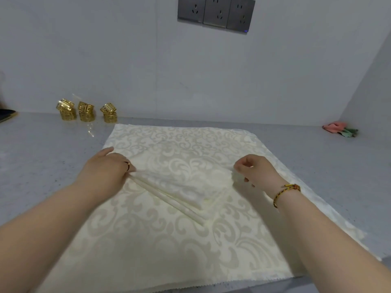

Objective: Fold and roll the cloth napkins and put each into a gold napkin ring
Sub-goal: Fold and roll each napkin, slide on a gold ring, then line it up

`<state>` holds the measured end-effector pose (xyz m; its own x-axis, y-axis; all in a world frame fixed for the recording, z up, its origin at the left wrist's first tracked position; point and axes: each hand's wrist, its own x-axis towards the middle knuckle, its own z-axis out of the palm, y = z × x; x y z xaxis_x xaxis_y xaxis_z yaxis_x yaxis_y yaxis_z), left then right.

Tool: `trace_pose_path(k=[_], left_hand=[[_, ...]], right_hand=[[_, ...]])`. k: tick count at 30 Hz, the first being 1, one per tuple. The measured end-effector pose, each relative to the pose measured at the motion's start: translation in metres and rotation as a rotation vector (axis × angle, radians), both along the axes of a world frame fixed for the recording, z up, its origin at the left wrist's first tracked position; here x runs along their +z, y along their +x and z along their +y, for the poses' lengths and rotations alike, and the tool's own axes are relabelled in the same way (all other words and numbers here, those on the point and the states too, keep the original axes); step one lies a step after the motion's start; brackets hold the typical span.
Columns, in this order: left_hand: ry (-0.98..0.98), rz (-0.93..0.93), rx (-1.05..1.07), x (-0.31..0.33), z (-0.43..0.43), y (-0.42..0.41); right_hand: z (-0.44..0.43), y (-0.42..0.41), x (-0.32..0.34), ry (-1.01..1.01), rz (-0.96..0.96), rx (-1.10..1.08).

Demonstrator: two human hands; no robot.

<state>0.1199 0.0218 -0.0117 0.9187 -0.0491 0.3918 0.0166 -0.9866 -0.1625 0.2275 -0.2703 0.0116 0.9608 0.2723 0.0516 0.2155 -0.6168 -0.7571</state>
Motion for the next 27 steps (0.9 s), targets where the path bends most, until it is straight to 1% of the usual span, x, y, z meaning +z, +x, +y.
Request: trace_pose_path(k=[1,2,3,5,7,9,10,12,14,15,17,19,21,23,25,27], left_hand=[[-0.032,0.028,-0.021,-0.006,0.001,0.002],[-0.084,0.099,-0.042,-0.009,-0.003,0.004],[-0.161,0.128,-0.072,-0.009,-0.011,0.003],[-0.267,0.177,-0.174,-0.01,-0.038,-0.008],[-0.158,0.129,-0.308,-0.011,-0.067,-0.02],[-0.118,0.106,-0.378,-0.014,-0.085,-0.026],[-0.135,0.09,-0.4,-0.013,-0.095,-0.026],[-0.21,0.126,-0.419,-0.008,-0.111,-0.026],[-0.128,0.07,-0.413,-0.016,-0.118,-0.023],[-0.132,0.076,-0.405,-0.016,-0.118,-0.022],[-0.082,0.147,-0.361,-0.012,-0.112,-0.025],[-0.039,0.114,-0.372,-0.011,-0.101,-0.026],[-0.109,0.155,-0.373,0.005,-0.09,-0.035],[-0.159,0.101,-0.362,0.009,-0.073,-0.04],[-0.203,0.115,-0.33,0.011,-0.054,-0.05],[-0.224,0.104,-0.293,0.003,-0.037,-0.062]], right_hand=[[0.005,0.003,-0.001,0.001,0.001,-0.001],[0.008,0.006,-0.002,0.005,0.016,0.0],[0.013,0.008,-0.004,0.009,0.042,0.004],[0.019,0.009,-0.008,0.004,0.081,0.014],[0.023,0.009,-0.011,-0.037,0.086,0.036],[0.024,0.008,-0.013,-0.072,0.068,0.045],[0.024,0.008,-0.013,-0.089,0.058,0.042],[0.024,0.007,-0.014,-0.118,0.046,0.031],[0.024,0.005,-0.014,-0.134,0.047,0.026],[0.024,0.003,-0.014,-0.129,0.05,0.028],[0.022,-0.001,-0.014,-0.107,0.068,0.03],[0.02,-0.008,-0.013,-0.091,0.095,0.04],[0.019,-0.018,-0.011,-0.082,0.113,0.061],[0.02,-0.031,-0.009,-0.097,0.108,0.108],[0.021,-0.047,-0.008,-0.147,0.109,0.178],[0.022,-0.062,-0.008,-0.249,0.103,0.248]])
